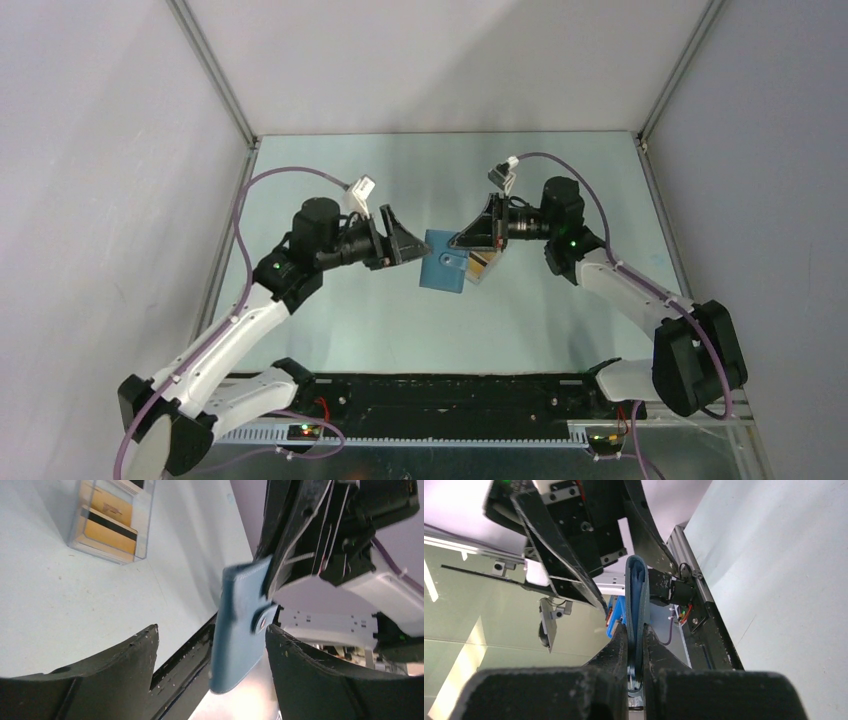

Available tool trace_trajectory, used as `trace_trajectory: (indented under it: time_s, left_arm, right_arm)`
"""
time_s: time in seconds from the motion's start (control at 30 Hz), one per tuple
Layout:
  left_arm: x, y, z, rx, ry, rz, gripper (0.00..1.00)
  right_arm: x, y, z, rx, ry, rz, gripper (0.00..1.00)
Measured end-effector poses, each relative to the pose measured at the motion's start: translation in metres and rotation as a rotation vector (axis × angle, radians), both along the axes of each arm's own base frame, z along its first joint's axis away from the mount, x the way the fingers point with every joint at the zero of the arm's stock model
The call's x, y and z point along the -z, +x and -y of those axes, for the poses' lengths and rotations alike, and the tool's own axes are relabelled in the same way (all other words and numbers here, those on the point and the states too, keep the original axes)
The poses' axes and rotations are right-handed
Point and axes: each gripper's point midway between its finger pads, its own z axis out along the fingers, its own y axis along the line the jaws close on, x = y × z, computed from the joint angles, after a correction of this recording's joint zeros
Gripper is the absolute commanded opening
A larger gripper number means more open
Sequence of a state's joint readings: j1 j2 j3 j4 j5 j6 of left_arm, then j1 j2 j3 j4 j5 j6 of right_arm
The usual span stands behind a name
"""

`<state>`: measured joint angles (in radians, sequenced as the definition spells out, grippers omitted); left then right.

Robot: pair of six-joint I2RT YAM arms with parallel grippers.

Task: Put the credit cards into the card holder
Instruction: Open the card holder at the center of the board.

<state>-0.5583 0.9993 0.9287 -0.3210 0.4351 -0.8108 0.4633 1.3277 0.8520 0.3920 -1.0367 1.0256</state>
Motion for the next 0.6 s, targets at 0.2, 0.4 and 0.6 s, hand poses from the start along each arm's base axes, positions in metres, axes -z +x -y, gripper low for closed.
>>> trace_trajectory:
  time_s: [0.2, 0.4, 0.6]
  left_arm:
    - [-0.003, -0.031, 0.011, 0.166, -0.138, 0.069, 0.81]
    - [-0.028, -0.062, 0.034, 0.351, -0.230, 0.142, 0.67]
    - [-0.032, -0.078, 0.054, 0.465, -0.250, 0.138, 0.28]
  right_arm:
    - [-0.020, 0.000, 0.015, -0.034, 0.056, 0.028, 0.00]
    - [-0.043, -0.016, 0.019, -0.116, 0.120, 0.056, 0.00]
    - [-0.056, -0.024, 0.022, -0.152, 0.153, 0.073, 0.00]
